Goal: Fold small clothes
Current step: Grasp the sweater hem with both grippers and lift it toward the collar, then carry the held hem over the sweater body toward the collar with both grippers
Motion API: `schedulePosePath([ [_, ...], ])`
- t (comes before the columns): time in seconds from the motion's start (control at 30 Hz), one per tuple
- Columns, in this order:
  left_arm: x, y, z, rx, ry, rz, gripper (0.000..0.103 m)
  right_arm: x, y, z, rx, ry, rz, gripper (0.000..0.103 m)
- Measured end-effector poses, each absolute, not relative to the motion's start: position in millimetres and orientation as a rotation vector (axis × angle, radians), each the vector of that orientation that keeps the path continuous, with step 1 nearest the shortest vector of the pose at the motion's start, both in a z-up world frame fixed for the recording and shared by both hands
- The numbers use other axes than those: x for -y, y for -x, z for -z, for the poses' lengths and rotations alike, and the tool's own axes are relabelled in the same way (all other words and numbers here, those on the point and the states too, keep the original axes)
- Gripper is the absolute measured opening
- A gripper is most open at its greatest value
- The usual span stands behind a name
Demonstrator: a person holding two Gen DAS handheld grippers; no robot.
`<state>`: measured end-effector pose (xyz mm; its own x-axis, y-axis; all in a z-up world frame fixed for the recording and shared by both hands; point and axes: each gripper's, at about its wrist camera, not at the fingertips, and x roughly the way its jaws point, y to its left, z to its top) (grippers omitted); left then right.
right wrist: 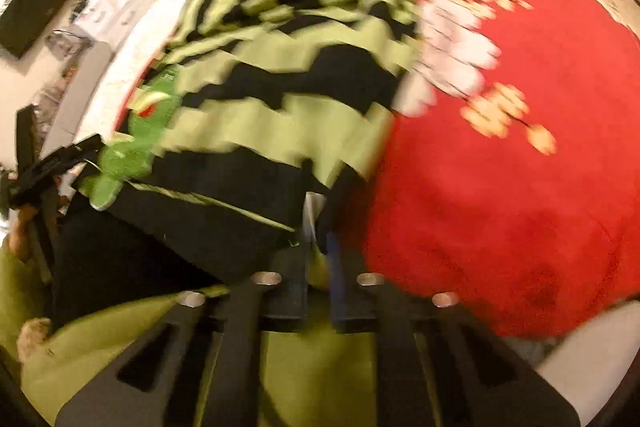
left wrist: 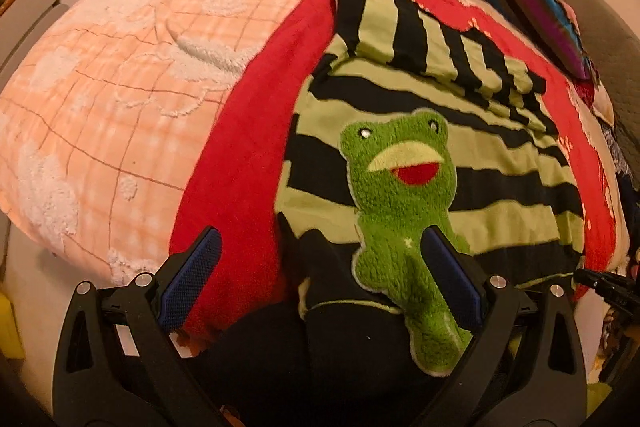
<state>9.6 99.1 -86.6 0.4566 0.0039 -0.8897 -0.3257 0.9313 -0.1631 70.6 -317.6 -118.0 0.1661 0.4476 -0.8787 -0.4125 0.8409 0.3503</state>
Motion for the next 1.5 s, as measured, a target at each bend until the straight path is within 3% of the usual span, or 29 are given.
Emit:
schedulePosePath([
  [0.2, -96, -9, 90, -1.119, 0.328, -0.2, 0.093, 333, -67, 133, -1.311, -0.085, -0.59, 0.008],
  [0.37, -94, -10, 90, -1.124, 0.317, -0.208, 0.093, 302, -70, 114, -1.242, -0.033, -0.658, 0.025],
  [0.5, -93, -10, 89, -1.119, 0.306, -0.217, 0.093, 280, -86, 128, -1.267, 0.043, -0.578, 0.03],
  [0.6, -93, -10, 89, -1.119, 0.299, -0.22, 0.093, 274, -91, 141, -1.268, 0.065, -0.551, 0.027],
  [0.67, -93, -10, 89, -1.118, 0.302, -0.218, 0.093, 275, -88, 141, -1.228, 0.104, -0.579, 0.013],
  [0.73, -94, -9, 90, -1.117, 0.311, -0.215, 0.093, 288, -85, 136, -1.216, 0.065, -0.612, 0.007],
  [0.9, -96, -9, 91, -1.117, 0.323, -0.21, 0.093, 323, -75, 117, -1.209, 0.004, -0.626, 0.002],
  [1.27, -100, -17, 99, -1.182, 0.356, -0.17, 0.093, 327, -68, 121, -1.242, 0.019, -0.626, 0.004],
  [1.3, -101, -17, 100, -1.193, 0.368, -0.157, 0.093, 328, -68, 120, -1.246, 0.007, -0.624, 0.007],
  [1.33, -102, -18, 101, -1.202, 0.378, -0.147, 0.093, 330, -67, 120, -1.251, -0.019, -0.62, 0.018],
  [1.43, -102, -19, 102, -1.226, 0.353, -0.155, 0.093, 330, -64, 115, -1.255, -0.101, -0.632, 0.06],
  [1.5, -100, -18, 100, -1.232, 0.328, -0.157, 0.093, 321, -64, 113, -1.249, -0.088, -0.656, 0.063],
])
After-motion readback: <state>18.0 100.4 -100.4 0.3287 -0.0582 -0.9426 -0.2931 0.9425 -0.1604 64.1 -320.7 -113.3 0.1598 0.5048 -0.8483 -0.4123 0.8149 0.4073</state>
